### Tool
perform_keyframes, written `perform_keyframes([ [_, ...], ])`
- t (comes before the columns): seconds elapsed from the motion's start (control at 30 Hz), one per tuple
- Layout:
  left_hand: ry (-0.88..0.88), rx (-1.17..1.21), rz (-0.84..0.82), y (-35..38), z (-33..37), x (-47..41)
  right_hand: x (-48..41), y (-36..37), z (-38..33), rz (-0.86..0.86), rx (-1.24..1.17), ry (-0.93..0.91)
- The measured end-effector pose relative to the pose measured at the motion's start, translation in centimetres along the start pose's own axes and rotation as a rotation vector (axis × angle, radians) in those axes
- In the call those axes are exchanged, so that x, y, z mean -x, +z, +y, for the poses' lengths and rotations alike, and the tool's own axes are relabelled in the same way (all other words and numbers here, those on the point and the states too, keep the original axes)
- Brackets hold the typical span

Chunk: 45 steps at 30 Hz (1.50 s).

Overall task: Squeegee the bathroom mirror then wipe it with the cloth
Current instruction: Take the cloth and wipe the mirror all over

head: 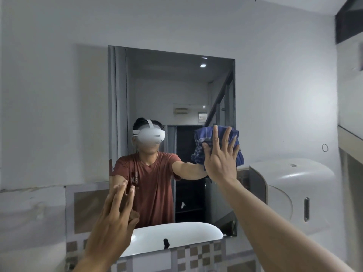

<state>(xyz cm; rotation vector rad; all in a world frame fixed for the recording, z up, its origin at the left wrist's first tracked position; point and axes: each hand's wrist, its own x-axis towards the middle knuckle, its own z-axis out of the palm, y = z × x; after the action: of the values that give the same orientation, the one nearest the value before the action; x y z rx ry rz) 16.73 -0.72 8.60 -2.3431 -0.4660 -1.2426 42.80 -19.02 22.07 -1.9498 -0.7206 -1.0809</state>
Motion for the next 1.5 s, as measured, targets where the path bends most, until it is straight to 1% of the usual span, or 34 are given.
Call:
perform_keyframes([
  [0.13, 0.082, -0.077, 0.021, 0.5, 0.5, 1.1, 1.8, 1.0, -1.5, -0.007, -0.018, 0.032],
  [0.23, 0.167, -0.176, -0.021, 0.8, 0.6, 1.2, 2.7, 1.5, -3.5, -0.021, -0.034, -0.013],
  [0.27, 0.147, -0.158, -0.032, 1.1, 0.5, 1.2, 2.9, 1.5, -4.3, -0.025, -0.035, -0.037],
  [0.37, 0.006, 0.020, -0.034, 1.5, 0.1, 1.3, 3.2, 1.4, -6.6, -0.052, -0.034, -0.120],
  [0.43, -0.012, 0.090, -0.046, 1.7, 0.1, 1.2, 3.1, 1.3, -8.2, -0.052, -0.028, -0.175],
  [0.57, -0.062, 0.107, -0.074, 1.3, 0.1, 1.6, 3.4, 1.9, -11.8, -0.065, -0.054, -0.258],
  [0.7, -0.100, 0.117, -0.076, 1.4, 0.6, 2.9, 3.5, 2.3, -14.7, -0.048, -0.016, -0.387],
  [0.8, -0.079, 0.081, -0.081, 1.4, 0.6, 3.3, 3.6, 2.5, -16.8, -0.044, 0.003, -0.481],
  [0.97, -0.036, -0.009, -0.062, 1.6, 0.6, 3.2, 4.3, 2.9, -19.1, -0.088, 0.027, -0.612],
  [1.13, -0.036, -0.002, -0.077, 1.7, 0.4, 3.3, 5.2, 3.5, -18.1, -0.121, 0.065, -0.799],
  [1.27, -0.066, 0.058, -0.079, 2.0, 0.3, 3.6, 6.0, 3.5, -15.8, -0.152, 0.120, -0.898],
  [1.4, -0.043, 0.102, -0.101, 2.3, 0.2, 3.6, 7.8, 3.2, -12.9, -0.183, 0.142, -0.890],
  [1.5, -0.074, 0.118, -0.106, 2.0, 0.2, 3.5, 8.3, 3.1, -10.9, -0.201, 0.160, -0.857],
])
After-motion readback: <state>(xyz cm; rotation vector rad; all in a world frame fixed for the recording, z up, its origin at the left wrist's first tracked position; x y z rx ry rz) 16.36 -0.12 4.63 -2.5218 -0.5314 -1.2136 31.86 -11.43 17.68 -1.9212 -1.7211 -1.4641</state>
